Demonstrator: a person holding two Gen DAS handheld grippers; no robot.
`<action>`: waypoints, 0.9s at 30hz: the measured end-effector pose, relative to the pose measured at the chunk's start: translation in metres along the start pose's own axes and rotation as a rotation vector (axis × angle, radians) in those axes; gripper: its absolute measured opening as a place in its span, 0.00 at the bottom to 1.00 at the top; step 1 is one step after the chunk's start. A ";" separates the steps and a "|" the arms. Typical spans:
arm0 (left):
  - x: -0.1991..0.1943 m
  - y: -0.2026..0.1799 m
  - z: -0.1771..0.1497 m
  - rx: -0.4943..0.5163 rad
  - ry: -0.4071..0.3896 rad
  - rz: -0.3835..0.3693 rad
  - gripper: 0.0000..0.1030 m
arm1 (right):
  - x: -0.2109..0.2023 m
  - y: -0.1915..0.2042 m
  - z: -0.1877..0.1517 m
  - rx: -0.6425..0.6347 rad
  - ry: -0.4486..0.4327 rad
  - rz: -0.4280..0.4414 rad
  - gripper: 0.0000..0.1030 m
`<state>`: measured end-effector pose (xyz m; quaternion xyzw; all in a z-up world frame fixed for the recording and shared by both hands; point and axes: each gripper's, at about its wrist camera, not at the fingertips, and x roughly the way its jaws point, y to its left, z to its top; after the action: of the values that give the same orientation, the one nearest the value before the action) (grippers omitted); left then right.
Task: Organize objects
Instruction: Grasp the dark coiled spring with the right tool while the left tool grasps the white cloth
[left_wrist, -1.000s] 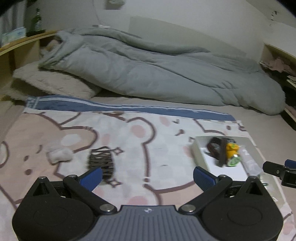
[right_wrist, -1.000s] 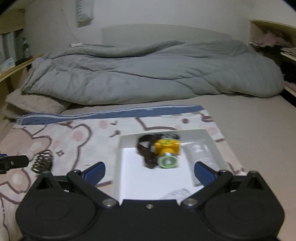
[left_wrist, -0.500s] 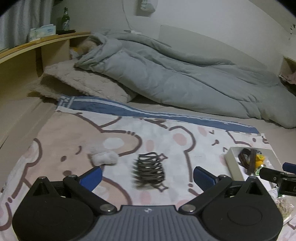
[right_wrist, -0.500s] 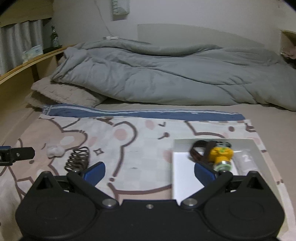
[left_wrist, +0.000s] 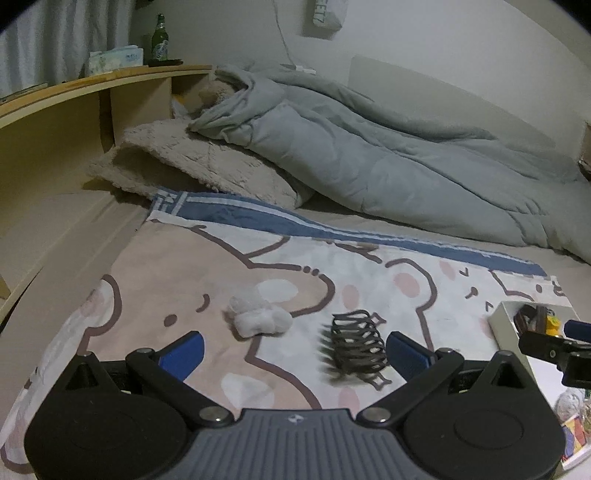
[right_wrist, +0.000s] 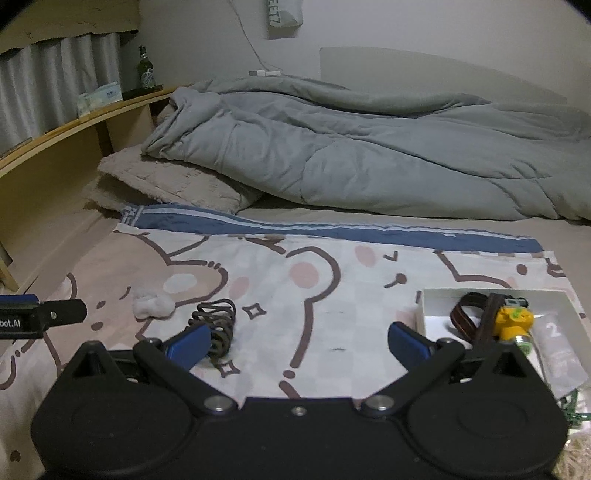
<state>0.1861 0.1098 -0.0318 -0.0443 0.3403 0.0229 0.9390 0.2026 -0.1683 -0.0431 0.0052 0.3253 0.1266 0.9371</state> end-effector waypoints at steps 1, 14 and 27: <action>0.002 0.002 0.001 -0.007 -0.006 0.004 1.00 | 0.002 0.001 0.000 0.001 -0.003 0.000 1.00; 0.054 0.017 0.018 0.011 -0.015 0.066 1.00 | 0.037 0.016 0.001 -0.053 0.039 0.042 1.00; 0.137 0.037 0.023 -0.029 0.057 0.016 0.99 | 0.121 0.031 0.032 0.040 0.107 0.063 0.89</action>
<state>0.3029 0.1506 -0.1044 -0.0562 0.3668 0.0340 0.9280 0.3066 -0.1068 -0.0885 0.0275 0.3771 0.1497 0.9136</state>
